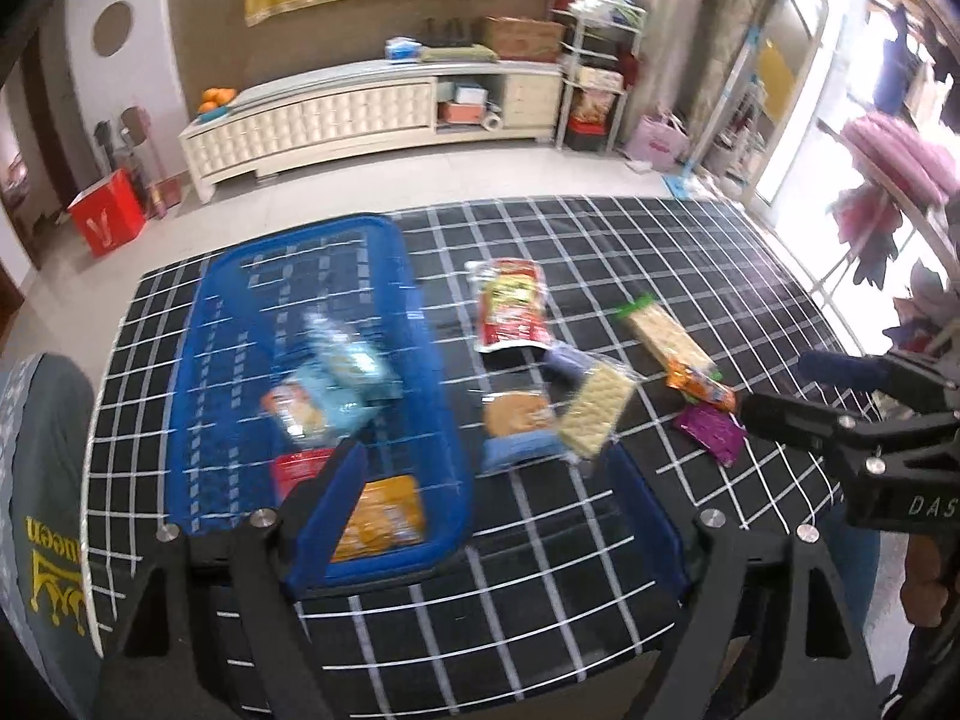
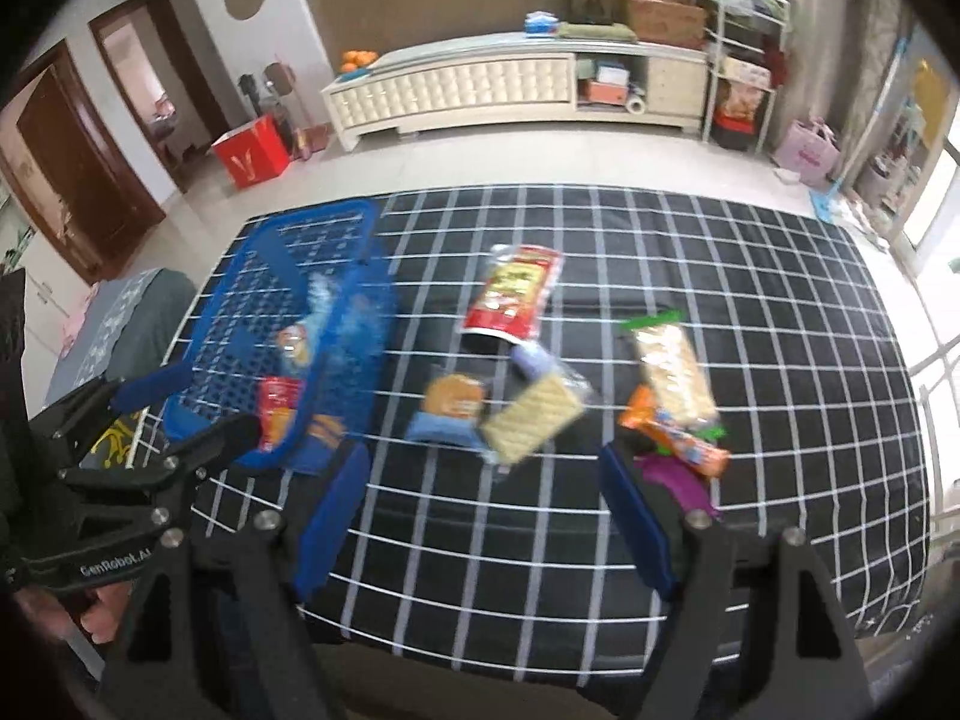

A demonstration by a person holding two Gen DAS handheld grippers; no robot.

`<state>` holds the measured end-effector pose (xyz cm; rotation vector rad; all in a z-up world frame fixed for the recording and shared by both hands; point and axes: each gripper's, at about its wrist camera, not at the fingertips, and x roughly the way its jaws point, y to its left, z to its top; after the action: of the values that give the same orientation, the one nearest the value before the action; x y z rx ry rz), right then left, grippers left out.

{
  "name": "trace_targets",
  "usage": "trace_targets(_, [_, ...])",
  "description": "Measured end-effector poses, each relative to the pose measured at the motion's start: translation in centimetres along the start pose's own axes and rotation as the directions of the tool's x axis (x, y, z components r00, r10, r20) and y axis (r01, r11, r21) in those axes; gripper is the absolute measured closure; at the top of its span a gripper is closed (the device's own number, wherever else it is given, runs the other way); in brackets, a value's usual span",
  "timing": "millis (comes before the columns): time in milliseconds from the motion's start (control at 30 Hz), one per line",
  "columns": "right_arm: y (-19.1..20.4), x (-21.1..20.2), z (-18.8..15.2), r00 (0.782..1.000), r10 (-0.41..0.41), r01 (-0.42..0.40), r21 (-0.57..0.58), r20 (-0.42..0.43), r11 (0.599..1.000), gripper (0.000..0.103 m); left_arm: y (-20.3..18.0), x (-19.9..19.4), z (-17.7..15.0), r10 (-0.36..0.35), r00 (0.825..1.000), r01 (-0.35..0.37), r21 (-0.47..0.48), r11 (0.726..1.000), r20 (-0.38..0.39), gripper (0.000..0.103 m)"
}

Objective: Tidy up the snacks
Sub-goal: 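Withdraw both grippers from the basket back over the remaining snacks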

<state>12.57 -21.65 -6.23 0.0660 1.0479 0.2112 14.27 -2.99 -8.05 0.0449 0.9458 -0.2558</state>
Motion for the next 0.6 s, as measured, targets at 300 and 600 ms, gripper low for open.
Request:
trace_targets(300, [-7.7,1.1,-1.7,0.999,-0.039,0.041,0.095,-0.026,0.995,0.021,-8.3,5.3,0.8,-0.029,0.996,0.041,0.153,0.987,-0.082,0.022])
trace_targets(600, [-12.6,4.4,-4.2,0.995,-0.083,0.091,0.161,-0.056,0.983,0.021,-11.4,11.6,0.5,-0.040,0.990,0.069,0.213,0.975,-0.135,0.022])
